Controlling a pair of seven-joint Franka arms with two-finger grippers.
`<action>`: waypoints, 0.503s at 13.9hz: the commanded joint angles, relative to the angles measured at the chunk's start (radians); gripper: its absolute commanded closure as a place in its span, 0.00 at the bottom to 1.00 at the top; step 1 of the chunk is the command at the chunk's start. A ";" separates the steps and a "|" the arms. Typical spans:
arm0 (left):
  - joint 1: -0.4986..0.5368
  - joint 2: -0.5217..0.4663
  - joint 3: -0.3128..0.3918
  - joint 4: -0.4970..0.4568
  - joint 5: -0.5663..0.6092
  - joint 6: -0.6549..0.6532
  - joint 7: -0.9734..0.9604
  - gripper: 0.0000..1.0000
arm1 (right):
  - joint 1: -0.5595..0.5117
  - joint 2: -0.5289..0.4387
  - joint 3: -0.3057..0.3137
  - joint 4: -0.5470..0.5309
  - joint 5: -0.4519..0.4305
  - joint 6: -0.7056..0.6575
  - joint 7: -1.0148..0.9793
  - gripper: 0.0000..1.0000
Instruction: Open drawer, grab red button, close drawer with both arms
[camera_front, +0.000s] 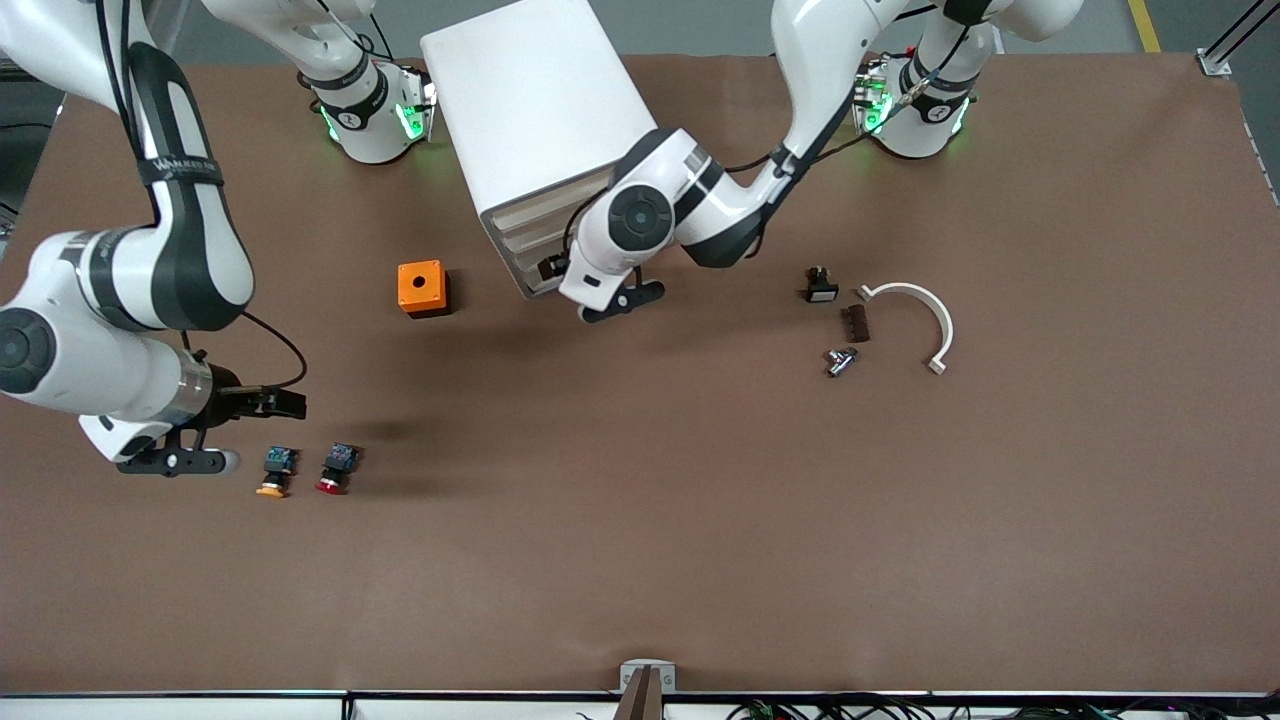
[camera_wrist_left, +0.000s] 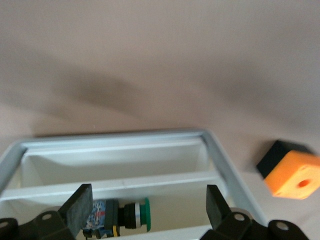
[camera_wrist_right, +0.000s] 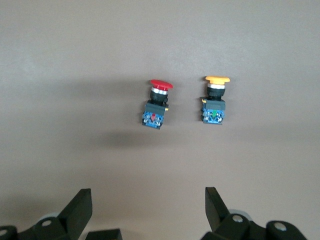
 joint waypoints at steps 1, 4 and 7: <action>0.074 -0.048 -0.002 -0.019 0.014 -0.002 -0.011 0.00 | 0.002 -0.125 0.009 -0.025 -0.011 -0.089 0.040 0.00; 0.172 -0.066 -0.002 -0.017 0.052 -0.002 -0.011 0.00 | 0.010 -0.218 0.014 -0.021 -0.013 -0.190 0.132 0.00; 0.266 -0.080 -0.003 -0.019 0.135 -0.004 -0.012 0.00 | 0.005 -0.245 0.009 0.068 -0.016 -0.328 0.125 0.00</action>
